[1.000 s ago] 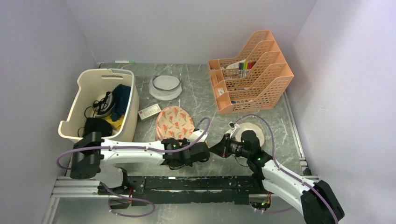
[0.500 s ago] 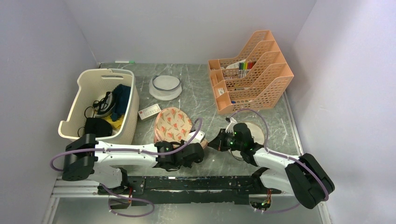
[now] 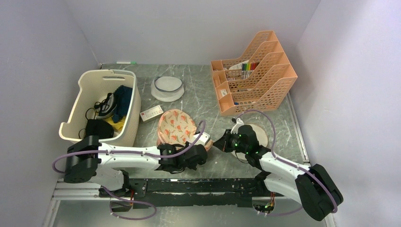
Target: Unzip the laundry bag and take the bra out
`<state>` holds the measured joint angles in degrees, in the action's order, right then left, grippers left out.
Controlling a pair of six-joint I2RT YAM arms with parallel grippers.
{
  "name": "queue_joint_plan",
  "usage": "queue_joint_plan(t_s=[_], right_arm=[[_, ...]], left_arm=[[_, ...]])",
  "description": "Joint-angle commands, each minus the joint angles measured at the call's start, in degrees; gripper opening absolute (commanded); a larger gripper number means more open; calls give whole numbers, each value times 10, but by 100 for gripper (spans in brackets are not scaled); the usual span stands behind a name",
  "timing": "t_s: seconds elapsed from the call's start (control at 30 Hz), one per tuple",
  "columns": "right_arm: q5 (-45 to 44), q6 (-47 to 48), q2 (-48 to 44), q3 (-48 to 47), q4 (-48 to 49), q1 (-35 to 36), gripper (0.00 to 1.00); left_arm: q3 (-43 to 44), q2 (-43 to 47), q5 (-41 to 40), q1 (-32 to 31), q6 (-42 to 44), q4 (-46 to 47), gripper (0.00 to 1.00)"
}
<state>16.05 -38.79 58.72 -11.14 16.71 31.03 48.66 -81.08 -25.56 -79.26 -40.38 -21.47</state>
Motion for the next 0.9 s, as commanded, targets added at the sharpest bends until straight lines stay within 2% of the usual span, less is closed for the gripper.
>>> queue_joint_plan(t_s=[0.0, 0.17, 0.33, 0.4, 0.43, 0.5, 0.57, 0.6, 0.63, 0.73, 0.87], right_arm=[[-58, 21, -5, 1, -22, -14, 0], [-54, 22, -11, 12, 0, -14, 0], [-56, 27, 30, 17, 36, -21, 0], [-34, 34, 45, 13, 44, -22, 0], [-21, 38, 49, 11, 47, -22, 0], [1, 42, 46, 7, 44, -22, 3], [11, 37, 34, 6, 33, -23, 17], [15, 36, 25, 6, 25, -22, 22], [17, 35, 17, 5, 16, -22, 26], [16, 47, -4, -12, -43, -25, 32], [-14, 61, -54, -44, -136, -25, 38]], left_arm=[[18, -8, 18, -1, -3, -56, 17], [18, -13, 32, -1, -7, -43, 17], [27, -24, 43, -1, -17, -60, 14], [34, -29, 56, -1, -17, -60, 16], [39, -32, 59, -1, -19, -62, 20], [50, -33, 60, -1, -19, -64, 39], [62, -26, 70, 3, 1, -54, 56], [72, -22, 80, 8, 15, -49, 60], [87, -18, 89, 16, 30, -47, 63], [129, -2, 108, 50, 69, -50, 92], [175, 31, 135, 130, 120, -43, 97]])
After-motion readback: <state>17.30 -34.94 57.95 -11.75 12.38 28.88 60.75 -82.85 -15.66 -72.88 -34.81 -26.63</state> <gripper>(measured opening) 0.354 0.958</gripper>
